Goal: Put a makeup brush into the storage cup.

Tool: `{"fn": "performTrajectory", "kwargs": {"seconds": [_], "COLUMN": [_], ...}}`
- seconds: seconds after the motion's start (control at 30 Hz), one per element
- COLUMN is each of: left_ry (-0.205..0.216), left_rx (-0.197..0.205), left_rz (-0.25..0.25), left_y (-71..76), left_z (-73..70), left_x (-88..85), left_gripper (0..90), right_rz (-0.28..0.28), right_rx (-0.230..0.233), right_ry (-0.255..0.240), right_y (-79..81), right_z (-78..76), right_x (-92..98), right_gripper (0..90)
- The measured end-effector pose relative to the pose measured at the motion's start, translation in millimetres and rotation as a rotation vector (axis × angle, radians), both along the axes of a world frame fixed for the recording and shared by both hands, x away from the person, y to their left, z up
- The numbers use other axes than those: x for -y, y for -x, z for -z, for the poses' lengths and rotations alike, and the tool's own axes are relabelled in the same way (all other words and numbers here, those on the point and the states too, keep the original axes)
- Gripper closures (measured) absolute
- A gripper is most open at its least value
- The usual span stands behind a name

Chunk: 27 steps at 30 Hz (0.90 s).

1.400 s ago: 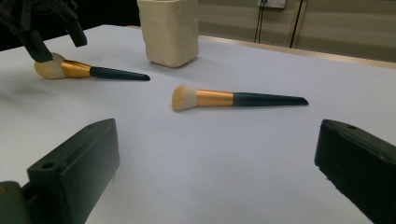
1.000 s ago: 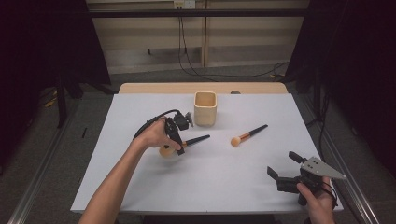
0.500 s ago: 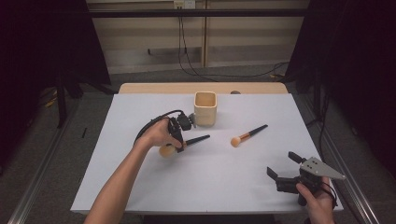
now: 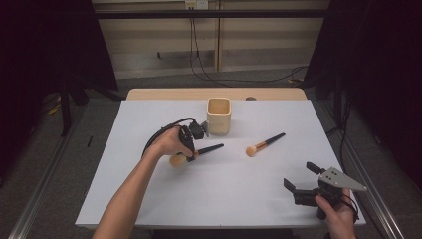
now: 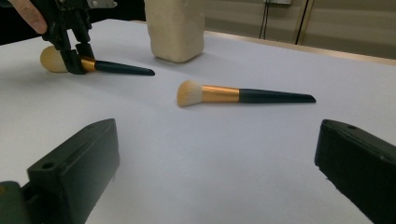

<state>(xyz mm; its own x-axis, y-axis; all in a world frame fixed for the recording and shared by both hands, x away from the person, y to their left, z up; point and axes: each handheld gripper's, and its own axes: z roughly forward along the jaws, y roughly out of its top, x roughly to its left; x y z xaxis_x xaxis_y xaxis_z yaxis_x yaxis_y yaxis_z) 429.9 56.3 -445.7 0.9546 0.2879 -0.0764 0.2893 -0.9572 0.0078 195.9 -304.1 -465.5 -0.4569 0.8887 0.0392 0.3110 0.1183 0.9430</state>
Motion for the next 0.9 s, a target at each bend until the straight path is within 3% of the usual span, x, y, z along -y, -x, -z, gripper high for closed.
{"fn": "performTrajectory", "kwargs": {"seconds": [0.1, 0.37, 0.57, 0.73, 0.9], "left_ry": [0.001, -0.02, -0.002, 0.045, 0.07], "left_rx": [0.025, 0.028, -0.002, -0.061, -0.056], "left_rz": [0.011, 0.008, -0.017, -0.065, -0.082], "left_y": [1.8, 2.0, 0.1, -2.9, -4.7], "left_z": [0.9, -0.2, -0.7, -1.4, -1.1], "left_x": [0.2, 1.4, -1.5, -8.8, -12.3], "left_gripper": [63.9, 66.5, 66.7, 66.8, 66.8], "right_rz": [-0.003, -0.005, -0.009, -0.01, -0.01], "right_rx": [-0.004, -0.006, -0.007, -0.008, -0.007], "right_ry": [0.001, 0.001, -0.002, -0.001, 0.001], "right_y": [-0.5, -0.2, -0.2, 0.0, 0.0], "right_z": [0.4, 0.5, 0.5, 0.5, 0.5], "right_x": [-0.1, -0.4, -0.1, 0.0, -0.2], "right_gripper": [0.0, 0.0, 0.0, 0.0, 0.0]}}
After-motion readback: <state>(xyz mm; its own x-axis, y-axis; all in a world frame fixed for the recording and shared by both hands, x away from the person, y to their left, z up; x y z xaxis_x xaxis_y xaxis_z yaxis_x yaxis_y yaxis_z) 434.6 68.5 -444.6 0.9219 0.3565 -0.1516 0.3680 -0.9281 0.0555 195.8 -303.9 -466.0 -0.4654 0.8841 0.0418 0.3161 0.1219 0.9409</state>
